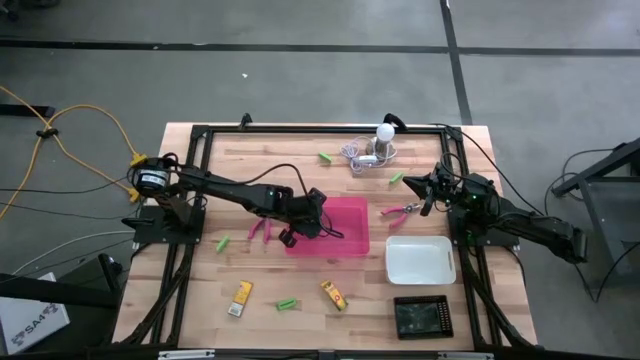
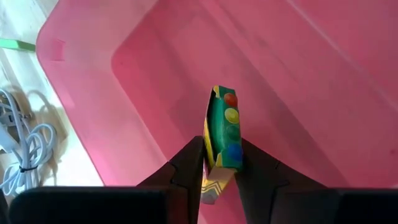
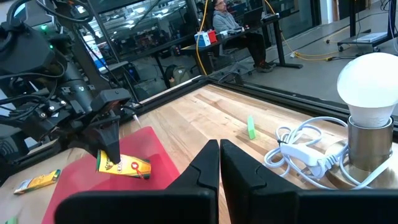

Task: Pick & Place School Supplies
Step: Put the yellow crayon box into the pink bin

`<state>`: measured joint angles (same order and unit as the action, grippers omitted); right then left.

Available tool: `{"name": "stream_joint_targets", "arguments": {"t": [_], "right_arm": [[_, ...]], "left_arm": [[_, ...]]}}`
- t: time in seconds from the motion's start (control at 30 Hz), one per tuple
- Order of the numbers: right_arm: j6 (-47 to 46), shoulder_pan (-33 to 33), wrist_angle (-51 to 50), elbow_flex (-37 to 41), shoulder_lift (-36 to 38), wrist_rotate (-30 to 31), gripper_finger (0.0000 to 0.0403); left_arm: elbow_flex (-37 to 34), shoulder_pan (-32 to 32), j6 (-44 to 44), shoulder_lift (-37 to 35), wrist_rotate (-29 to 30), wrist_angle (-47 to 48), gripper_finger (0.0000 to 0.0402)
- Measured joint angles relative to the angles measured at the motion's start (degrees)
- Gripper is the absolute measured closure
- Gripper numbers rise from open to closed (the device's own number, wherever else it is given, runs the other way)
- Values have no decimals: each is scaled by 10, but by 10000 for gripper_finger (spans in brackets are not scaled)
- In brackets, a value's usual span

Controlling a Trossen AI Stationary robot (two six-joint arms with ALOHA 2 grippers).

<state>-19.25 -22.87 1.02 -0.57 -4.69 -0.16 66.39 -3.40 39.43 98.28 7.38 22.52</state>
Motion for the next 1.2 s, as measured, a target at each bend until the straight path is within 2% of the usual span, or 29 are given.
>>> {"name": "stream_joint_targets", "arguments": {"t": [0.23, 0.37, 0.77, 1.2], "right_arm": [[0, 0, 0, 0, 0, 0, 400], [0, 0, 0, 0, 0, 0, 400], [0, 0, 0, 0, 0, 0, 400], [0, 0, 0, 0, 0, 0, 400]], "left_arm": [[0, 0, -23, 0, -2, 5, 320], [0, 0, -47, 0, -23, 13, 316], [0, -10, -79, 0, -34, 15, 238], [0, -18, -90, -2, -31, 7, 234]]}}
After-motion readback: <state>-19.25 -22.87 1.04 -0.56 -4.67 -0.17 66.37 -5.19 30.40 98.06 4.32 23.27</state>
